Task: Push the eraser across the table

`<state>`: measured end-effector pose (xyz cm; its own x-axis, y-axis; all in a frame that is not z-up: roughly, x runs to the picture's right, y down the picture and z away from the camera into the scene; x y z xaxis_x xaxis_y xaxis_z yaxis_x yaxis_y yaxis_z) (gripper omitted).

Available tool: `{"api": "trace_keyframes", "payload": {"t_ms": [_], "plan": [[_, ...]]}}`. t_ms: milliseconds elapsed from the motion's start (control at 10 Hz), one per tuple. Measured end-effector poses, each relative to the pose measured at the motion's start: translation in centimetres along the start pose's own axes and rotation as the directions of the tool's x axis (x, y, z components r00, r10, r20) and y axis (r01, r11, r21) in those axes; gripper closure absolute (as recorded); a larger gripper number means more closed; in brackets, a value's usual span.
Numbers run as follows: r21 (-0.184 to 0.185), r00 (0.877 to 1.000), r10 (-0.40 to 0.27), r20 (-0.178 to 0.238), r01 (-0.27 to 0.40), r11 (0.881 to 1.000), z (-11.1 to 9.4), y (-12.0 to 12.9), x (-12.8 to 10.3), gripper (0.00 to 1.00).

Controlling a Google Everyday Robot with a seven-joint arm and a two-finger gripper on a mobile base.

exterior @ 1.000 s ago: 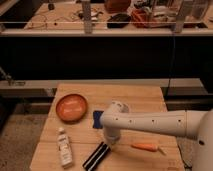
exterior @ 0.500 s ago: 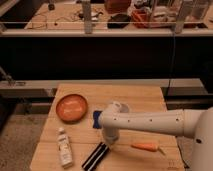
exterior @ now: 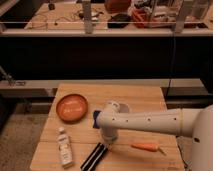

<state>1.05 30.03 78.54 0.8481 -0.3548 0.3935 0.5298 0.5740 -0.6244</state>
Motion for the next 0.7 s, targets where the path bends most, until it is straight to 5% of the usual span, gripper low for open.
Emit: {"api": "trace_keyframes", "payload": {"t_ms": [700], "plan": [[0.006, 0.999, -0.035, -0.003, 0.035, 0.999, -0.1, -0.8, -1.3, 0.98]]}}
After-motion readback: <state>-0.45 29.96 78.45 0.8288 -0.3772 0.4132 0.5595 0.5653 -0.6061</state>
